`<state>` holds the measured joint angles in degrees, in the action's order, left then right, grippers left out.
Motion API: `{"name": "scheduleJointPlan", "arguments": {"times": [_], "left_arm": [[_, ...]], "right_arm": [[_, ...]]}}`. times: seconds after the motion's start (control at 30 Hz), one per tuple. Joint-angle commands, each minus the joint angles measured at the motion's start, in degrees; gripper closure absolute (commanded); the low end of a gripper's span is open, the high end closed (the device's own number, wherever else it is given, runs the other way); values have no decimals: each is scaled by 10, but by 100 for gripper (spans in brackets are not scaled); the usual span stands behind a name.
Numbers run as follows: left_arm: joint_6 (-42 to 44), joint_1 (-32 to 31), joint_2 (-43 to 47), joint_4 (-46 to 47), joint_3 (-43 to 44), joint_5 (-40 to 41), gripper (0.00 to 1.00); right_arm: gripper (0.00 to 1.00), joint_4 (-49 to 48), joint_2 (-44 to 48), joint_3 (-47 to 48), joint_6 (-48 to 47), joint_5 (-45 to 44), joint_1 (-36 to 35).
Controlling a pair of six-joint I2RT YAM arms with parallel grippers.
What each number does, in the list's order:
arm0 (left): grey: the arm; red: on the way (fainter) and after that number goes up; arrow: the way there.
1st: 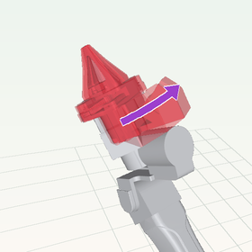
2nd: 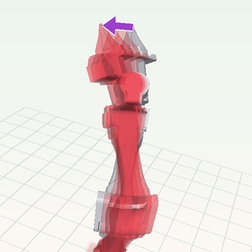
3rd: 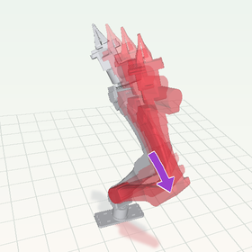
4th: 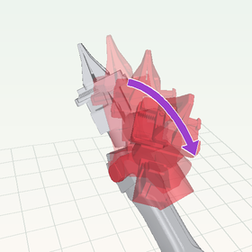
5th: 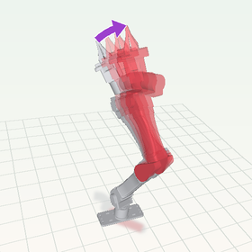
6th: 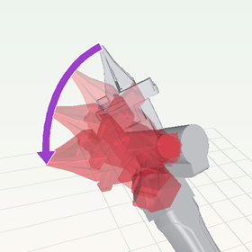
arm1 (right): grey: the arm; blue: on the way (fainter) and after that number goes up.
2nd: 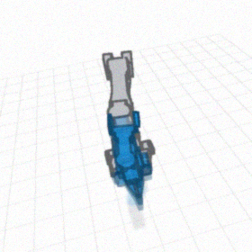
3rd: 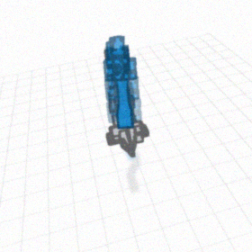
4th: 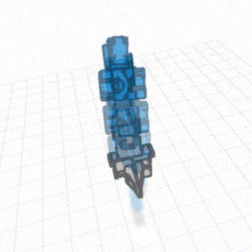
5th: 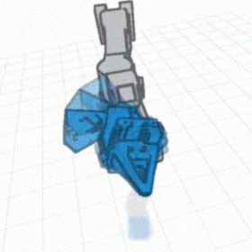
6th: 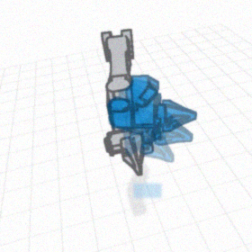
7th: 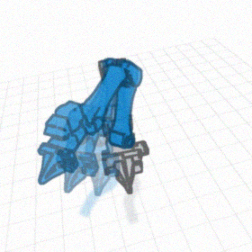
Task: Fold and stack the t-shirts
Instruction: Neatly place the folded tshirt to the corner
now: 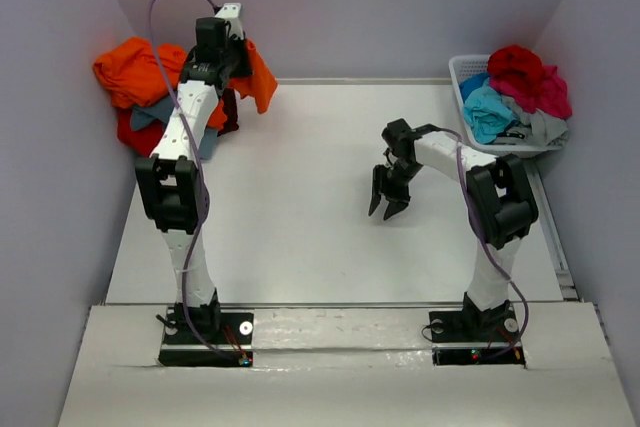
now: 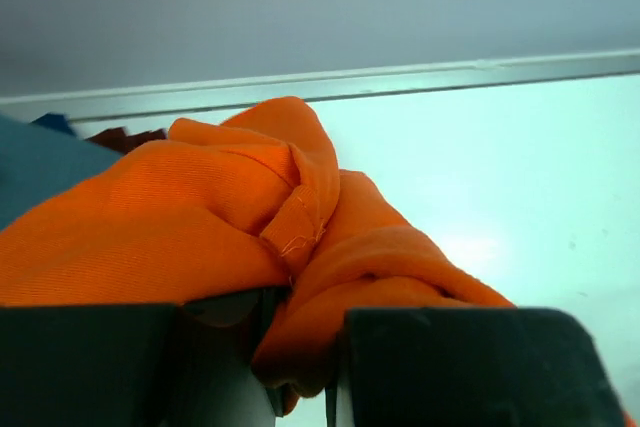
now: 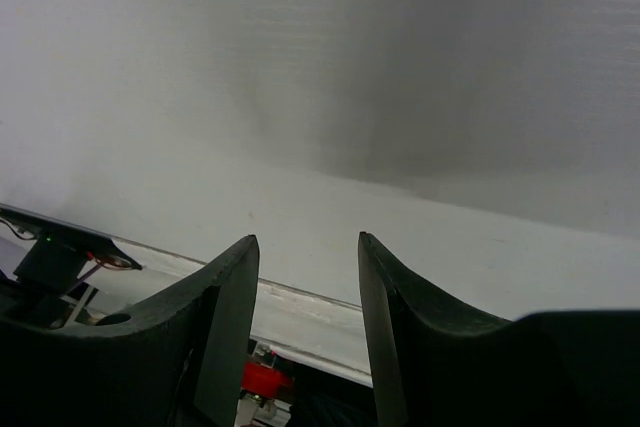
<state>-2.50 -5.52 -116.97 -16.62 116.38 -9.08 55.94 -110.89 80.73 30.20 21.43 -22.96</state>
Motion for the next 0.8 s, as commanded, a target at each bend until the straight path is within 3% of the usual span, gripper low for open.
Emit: {"name": "scheduleJointPlan", "arguments": {"times": [0.0, 0.13, 0.23, 0.27, 0.4, 0.5, 0.6, 0.7, 0.77], "left_arm": [[22, -33, 58, 22, 12, -67, 94], [22, -41, 32, 19, 62, -42, 94], [22, -23, 13, 24, 127, 29, 94], [2, 9, 11, 30, 143, 77, 94], [-88, 123, 31, 67, 182, 94, 94], [-61, 140, 35, 49, 248, 86, 94], [-82, 161, 74, 62, 199, 101, 94], [-83, 166, 118, 89, 56, 136, 94], [-100, 166, 129, 90, 13, 125, 94]], "right_arm": [[50, -23, 37, -29, -7, 7, -4], [50, -26, 41, -36, -8, 3, -4], [50, -26, 44, -31, -5, 1, -4], [50, -24, 44, -29, -3, 0, -4], [50, -22, 48, -16, 0, -1, -4], [50, -25, 49, -14, 3, 0, -4], [50, -32, 39, -16, 9, 10, -4], [50, -39, 38, -21, 14, 17, -4], [50, -42, 36, -24, 14, 21, -4]]}}
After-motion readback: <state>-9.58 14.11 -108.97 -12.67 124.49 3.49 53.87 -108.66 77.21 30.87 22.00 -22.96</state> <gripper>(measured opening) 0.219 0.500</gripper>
